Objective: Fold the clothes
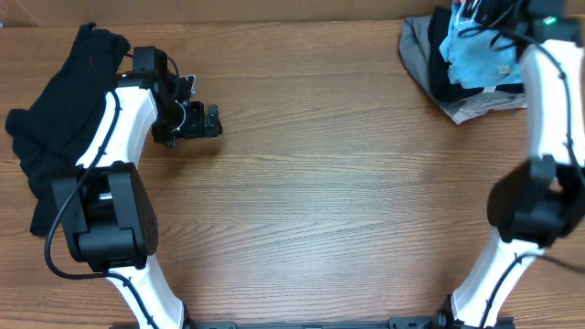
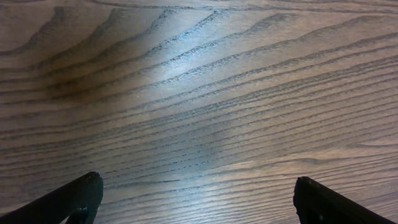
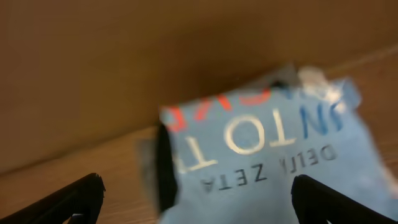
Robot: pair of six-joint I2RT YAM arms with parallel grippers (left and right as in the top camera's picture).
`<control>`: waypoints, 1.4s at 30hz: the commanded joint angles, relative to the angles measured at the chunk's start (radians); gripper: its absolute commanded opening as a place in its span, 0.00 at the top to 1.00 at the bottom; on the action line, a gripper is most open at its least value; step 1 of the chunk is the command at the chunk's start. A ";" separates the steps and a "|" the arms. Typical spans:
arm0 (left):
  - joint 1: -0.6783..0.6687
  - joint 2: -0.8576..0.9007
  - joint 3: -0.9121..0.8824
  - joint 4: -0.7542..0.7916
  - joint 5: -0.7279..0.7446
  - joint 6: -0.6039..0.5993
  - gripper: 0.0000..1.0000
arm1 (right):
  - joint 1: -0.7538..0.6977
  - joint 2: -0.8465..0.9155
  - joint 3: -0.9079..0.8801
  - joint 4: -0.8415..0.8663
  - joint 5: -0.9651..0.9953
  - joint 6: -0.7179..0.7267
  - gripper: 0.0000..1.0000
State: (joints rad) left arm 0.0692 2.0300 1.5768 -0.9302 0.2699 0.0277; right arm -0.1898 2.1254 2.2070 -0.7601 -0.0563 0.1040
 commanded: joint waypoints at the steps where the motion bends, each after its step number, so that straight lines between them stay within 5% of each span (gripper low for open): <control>1: -0.005 0.005 -0.004 0.001 0.010 -0.008 0.00 | 0.003 -0.199 0.131 -0.076 -0.094 0.000 0.00; 8: -0.005 0.005 -0.004 0.001 0.010 -0.008 0.00 | 0.005 -0.389 0.156 -0.259 -0.310 0.000 0.00; 19: -0.005 0.005 -0.004 0.001 0.010 -0.008 0.00 | 0.005 -0.429 0.155 -0.309 -0.312 0.000 0.00; 35: -0.005 0.005 -0.004 0.001 0.010 -0.008 0.00 | 0.099 -0.576 0.145 -0.513 -0.072 -0.041 0.00; 42: -0.005 0.005 -0.004 0.001 0.010 -0.008 0.00 | 0.103 -0.832 -0.191 -0.353 -0.077 0.026 0.00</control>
State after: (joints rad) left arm 0.0692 2.0300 1.5768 -0.9298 0.2695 0.0277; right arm -0.0853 1.3991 2.1651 -1.1824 -0.1516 0.0834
